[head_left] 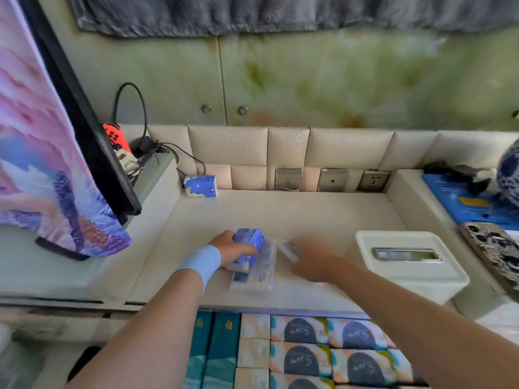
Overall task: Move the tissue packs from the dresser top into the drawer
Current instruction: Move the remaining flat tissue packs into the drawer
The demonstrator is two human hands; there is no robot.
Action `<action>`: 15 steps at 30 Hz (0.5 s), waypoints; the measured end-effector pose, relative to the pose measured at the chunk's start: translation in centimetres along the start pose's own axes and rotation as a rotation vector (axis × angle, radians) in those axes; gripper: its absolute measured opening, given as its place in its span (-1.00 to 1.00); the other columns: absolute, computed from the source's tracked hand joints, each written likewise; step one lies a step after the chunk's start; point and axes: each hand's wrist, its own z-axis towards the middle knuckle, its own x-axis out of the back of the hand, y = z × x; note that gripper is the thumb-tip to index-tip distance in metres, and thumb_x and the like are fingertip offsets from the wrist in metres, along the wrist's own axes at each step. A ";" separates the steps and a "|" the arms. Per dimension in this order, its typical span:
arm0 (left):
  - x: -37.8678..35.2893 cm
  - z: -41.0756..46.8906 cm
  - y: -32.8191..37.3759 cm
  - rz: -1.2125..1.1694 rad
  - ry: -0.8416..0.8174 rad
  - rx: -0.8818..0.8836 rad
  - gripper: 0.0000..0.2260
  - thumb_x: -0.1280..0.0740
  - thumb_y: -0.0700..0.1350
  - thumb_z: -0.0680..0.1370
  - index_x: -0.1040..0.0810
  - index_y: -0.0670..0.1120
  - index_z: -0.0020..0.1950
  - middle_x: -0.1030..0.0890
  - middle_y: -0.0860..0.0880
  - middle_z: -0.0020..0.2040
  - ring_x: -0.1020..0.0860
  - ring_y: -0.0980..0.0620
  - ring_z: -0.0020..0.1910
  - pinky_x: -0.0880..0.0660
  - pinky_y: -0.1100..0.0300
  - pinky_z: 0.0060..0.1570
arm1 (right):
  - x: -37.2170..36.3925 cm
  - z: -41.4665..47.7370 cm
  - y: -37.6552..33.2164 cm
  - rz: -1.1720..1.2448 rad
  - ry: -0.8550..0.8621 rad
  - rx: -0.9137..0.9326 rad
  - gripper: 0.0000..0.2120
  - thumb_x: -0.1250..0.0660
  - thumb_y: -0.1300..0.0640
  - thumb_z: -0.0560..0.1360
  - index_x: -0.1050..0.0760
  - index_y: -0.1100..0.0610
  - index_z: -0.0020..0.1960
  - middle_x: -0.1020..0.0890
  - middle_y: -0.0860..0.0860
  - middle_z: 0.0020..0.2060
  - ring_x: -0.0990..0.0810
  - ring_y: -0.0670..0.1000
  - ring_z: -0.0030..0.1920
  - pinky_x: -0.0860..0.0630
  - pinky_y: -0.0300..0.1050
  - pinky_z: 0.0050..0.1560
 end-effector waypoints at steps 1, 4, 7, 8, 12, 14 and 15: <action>-0.3 -0.7 0.0 0.002 -0.011 0.006 -0.62 -0.50 0.09 0.36 -0.48 -0.02 0.05 -0.59 0.00 -0.11 -0.57 -0.02 -0.10 -0.49 0.16 -0.08 | 0.0 -0.8 0.0 0.084 0.007 -0.012 -0.58 -0.35 0.06 0.43 -0.51 -0.01 0.30 -0.57 0.05 0.13 -0.57 0.12 0.08 -0.56 -0.04 0.08; -1.7 -2.9 0.2 0.052 -0.054 0.014 -0.66 -0.48 0.08 0.44 -0.41 0.00 0.06 -0.55 0.01 -0.04 -0.55 -0.03 -0.04 -0.52 0.13 -0.04 | 0.3 -3.0 -0.2 0.404 0.070 -0.099 -0.82 -0.24 0.12 0.54 -0.60 0.10 0.04 -0.60 0.06 -0.15 -0.56 0.10 -0.16 -0.48 -0.11 -0.16; -3.4 -4.1 0.6 0.100 -0.011 -0.002 -0.59 -0.49 0.11 0.44 -0.41 -0.02 0.14 -0.51 -0.02 0.02 -0.53 -0.05 -0.01 -0.52 0.14 -0.06 | 1.4 -4.6 -0.1 0.547 0.218 -0.189 -0.80 -0.15 0.22 0.55 -0.56 0.18 -0.03 -0.54 0.09 -0.27 -0.51 0.13 -0.22 -0.39 -0.13 -0.22; -3.7 -4.2 0.7 0.119 0.013 0.007 -0.51 -0.49 0.14 0.42 -0.42 -0.04 0.21 -0.51 -0.03 0.07 -0.54 -0.06 0.01 -0.55 0.11 -0.03 | 1.8 -5.0 0.0 0.563 0.270 -0.202 -0.80 -0.14 0.26 0.54 -0.54 0.18 -0.03 -0.54 0.10 -0.26 -0.51 0.15 -0.19 -0.39 -0.12 -0.20; -4.1 -3.8 0.5 0.250 0.122 0.049 -0.30 -0.48 0.16 0.39 -0.31 -0.07 0.42 -0.44 -0.09 0.29 -0.51 -0.13 0.20 -0.53 0.03 0.14 | 3.2 -5.9 0.2 0.708 0.322 -0.247 -0.71 -0.11 0.30 0.54 -0.52 0.13 0.14 -0.59 0.12 -0.08 -0.55 0.16 -0.07 -0.48 -0.05 -0.11; -4.0 -3.6 0.2 0.383 0.137 0.060 -0.22 -0.48 0.14 0.41 -0.20 -0.05 0.50 -0.36 -0.11 0.36 -0.44 -0.16 0.30 -0.47 -0.01 0.22 | 3.6 -6.2 0.3 0.845 0.266 -0.253 -0.62 -0.08 0.31 0.54 -0.53 0.08 0.23 -0.61 0.12 -0.01 -0.59 0.17 -0.01 -0.58 0.01 -0.05; -4.1 -3.5 0.0 0.474 0.151 0.055 -0.20 -0.48 0.13 0.42 -0.15 -0.04 0.52 -0.32 -0.11 0.39 -0.39 -0.17 0.34 -0.44 -0.03 0.25 | 3.9 -6.5 0.4 0.917 0.224 -0.259 -0.61 -0.07 0.32 0.54 -0.50 0.03 0.23 -0.62 0.10 0.00 -0.60 0.18 0.00 -0.61 0.03 -0.04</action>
